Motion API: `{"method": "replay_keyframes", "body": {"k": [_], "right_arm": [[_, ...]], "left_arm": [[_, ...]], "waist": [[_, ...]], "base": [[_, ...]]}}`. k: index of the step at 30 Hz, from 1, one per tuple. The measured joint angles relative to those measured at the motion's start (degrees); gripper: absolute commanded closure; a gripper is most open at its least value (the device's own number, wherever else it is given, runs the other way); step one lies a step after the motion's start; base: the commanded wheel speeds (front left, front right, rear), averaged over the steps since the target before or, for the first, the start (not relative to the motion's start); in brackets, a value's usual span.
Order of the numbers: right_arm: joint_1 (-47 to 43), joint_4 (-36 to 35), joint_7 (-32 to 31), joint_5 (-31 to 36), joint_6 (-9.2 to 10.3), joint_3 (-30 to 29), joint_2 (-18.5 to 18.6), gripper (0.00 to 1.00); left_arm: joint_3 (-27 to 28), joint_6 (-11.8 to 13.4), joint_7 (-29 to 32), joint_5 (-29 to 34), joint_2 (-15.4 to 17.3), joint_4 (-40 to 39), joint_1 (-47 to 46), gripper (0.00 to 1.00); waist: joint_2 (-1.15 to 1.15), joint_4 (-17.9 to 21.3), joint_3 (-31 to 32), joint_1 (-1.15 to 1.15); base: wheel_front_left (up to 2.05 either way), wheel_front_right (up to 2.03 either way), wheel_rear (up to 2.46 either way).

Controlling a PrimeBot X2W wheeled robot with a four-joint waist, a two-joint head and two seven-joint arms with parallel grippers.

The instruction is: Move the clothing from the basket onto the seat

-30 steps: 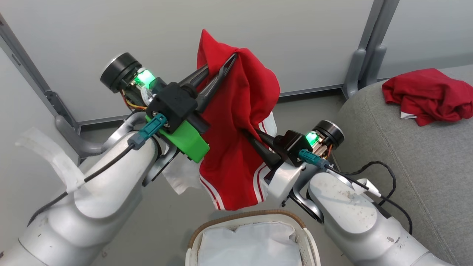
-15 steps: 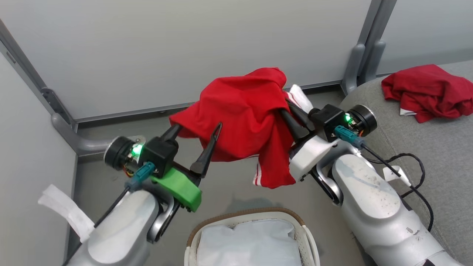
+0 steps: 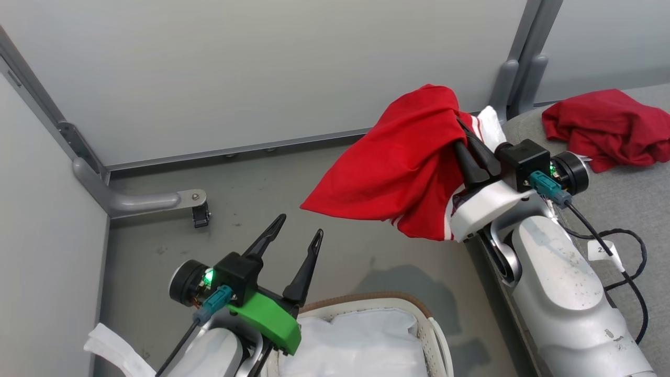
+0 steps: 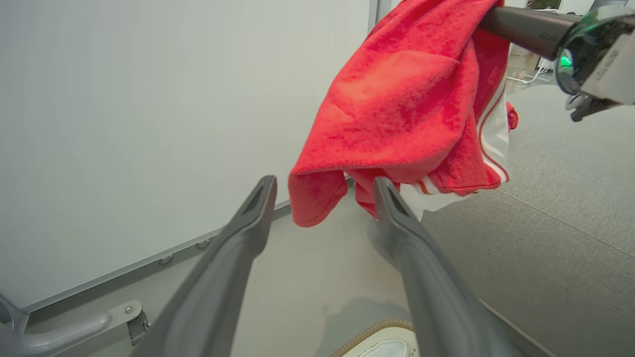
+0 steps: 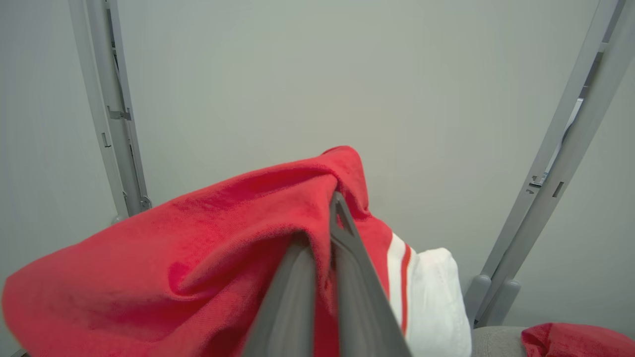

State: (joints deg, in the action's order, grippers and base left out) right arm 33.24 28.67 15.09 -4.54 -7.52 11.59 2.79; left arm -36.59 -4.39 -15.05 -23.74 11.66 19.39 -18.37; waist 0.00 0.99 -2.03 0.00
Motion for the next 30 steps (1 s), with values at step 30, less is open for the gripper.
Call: {"method": "replay_keyframes", "body": {"k": [30], "right_arm": [[-3.3, -2.2, 0.0, 2.6, 0.0, -6.8, 0.3, 1.0]], "left_arm": [[5.1, -2.8, -0.1, 10.3, -5.4, -1.9, 3.5, 0.0]], "waist": [[0.0, 13.4, -4.6, 0.0]], "base": [[0.0, 0.0, 0.0]]}}
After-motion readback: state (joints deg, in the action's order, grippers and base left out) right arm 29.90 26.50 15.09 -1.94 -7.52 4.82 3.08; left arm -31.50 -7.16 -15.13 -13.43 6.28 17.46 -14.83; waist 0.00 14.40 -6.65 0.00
